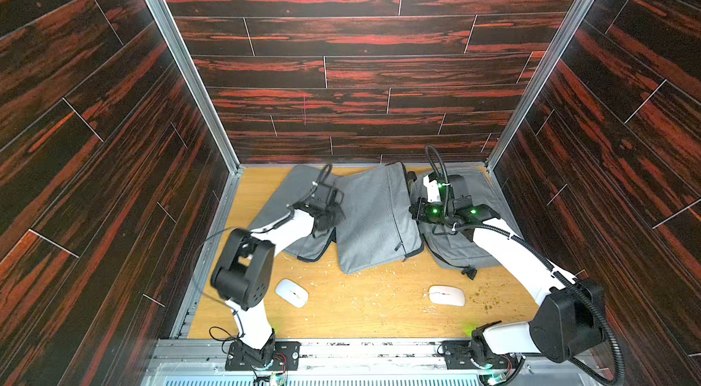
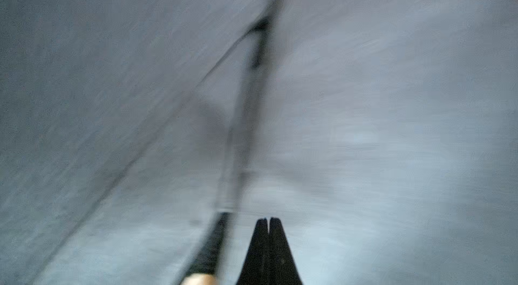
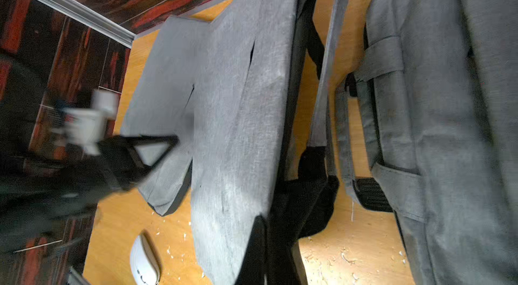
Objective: Put the mouse into the laptop bag
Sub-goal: Adjust the zippered laptop bag at the center of the board.
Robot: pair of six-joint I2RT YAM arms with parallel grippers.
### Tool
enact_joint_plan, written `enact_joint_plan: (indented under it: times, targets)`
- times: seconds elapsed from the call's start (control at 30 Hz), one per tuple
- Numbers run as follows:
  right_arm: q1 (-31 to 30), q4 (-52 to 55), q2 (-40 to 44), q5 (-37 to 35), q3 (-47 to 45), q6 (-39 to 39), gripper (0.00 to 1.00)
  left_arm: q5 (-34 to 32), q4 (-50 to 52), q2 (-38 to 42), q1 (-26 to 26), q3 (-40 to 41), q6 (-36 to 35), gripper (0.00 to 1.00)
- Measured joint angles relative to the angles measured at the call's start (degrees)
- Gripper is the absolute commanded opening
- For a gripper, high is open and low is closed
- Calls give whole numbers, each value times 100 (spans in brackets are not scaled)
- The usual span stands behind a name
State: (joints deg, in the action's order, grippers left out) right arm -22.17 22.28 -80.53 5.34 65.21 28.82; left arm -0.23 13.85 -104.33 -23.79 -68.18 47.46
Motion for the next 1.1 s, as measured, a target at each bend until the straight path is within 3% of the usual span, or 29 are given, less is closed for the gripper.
enact_joint_plan:
  times: [0.27, 0.7, 0.87, 1.1]
  targets:
    - [37, 52, 0, -136, 11, -46, 0, -229, -153, -507, 472, 52, 136, 0]
    - [520, 127, 181, -72, 94, -17, 0, -105, -1119, -15, 1967, 1043, 197, 0]
    - [280, -94, 173, 2, 35, 197, 0, -37, -1296, -39, 2017, 1099, 216, 0]
    - [-546, -610, -90, 72, -245, 520, 0, 0, -1777, -166, 1825, 1178, 306, 0]
